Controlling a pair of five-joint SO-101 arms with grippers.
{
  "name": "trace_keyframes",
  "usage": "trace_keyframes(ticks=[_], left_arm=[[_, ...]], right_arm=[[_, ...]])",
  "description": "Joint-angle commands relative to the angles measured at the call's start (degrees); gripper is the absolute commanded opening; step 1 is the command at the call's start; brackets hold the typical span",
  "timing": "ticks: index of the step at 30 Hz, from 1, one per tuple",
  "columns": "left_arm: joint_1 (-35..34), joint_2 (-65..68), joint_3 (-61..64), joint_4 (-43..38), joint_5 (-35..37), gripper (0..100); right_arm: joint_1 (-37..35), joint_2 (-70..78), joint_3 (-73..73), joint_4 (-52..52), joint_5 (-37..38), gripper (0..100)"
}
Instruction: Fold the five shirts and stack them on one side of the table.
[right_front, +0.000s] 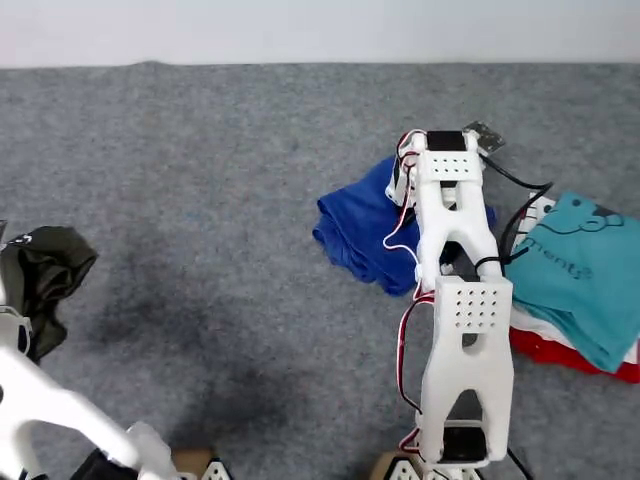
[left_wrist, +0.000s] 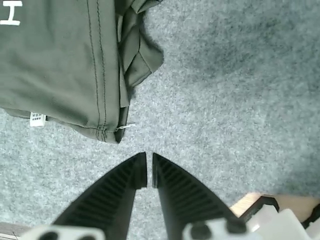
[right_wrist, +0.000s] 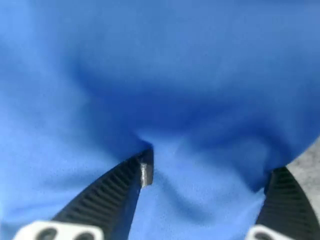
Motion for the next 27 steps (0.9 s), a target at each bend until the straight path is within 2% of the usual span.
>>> trace_keyframes(ticks=[1,6,8,14,17,22,27], left_arm=[[0.4,-1.2,-0.2,-1.0,-0.3,3],[0.4,-1.2,-0.2,-1.2,-0.3,3],[0.4,-1.2,-0.2,-1.2,-0.3,3],[0.4,-1.2,-0.2,-1.2,-0.3,3],[0.4,-1.3,-0.6,-1.0,-0.3,3],[0.4,-1.4,-0.6,-0.9,-0.3,3],[0.4,-1.3,-0.6,-1.1,-0.3,3]], right_arm=[[-0.1,2.4,-1.0,0.7,-0.8,29.4],[0.6,2.8,-4.1,2.9,1.2,0.5],[0.9,2.3,-5.2,5.0,2.4,3.5],[1.1,2.2,-17.1,16.2,9.3,0.8],[2.4,0.0,-19.4,16.0,12.8,0.8],[3.7,-10.5,-17.7,16.0,18.4,0.8],[3.4,-25.1,-8.4,16.0,22.5,0.8]])
